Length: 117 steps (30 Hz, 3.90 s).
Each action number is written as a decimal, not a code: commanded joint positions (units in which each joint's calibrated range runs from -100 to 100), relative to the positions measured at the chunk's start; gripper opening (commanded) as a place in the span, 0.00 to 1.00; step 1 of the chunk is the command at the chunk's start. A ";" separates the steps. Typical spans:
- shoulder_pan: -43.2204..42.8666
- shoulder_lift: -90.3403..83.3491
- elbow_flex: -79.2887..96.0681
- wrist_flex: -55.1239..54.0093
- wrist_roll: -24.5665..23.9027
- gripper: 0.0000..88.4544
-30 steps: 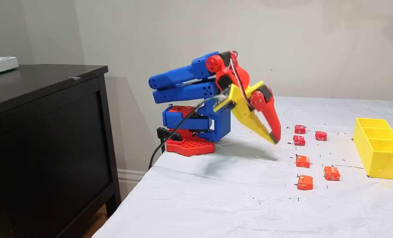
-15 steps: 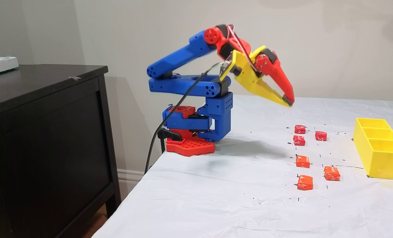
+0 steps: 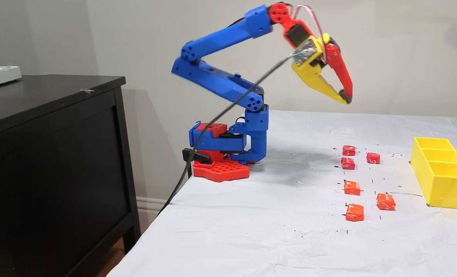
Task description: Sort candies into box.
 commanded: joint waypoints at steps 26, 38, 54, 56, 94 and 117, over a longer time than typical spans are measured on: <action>-14.41 31.50 -13.67 0.36 1.32 0.11; -14.32 41.51 -18.58 0.36 0.63 0.28; -15.32 46.18 -20.22 -2.51 -1.07 0.36; -15.59 46.52 -19.86 -2.84 -1.12 0.36; -13.32 51.01 -27.42 -2.02 1.07 0.00; -1.19 37.53 -31.78 -21.83 -0.49 0.00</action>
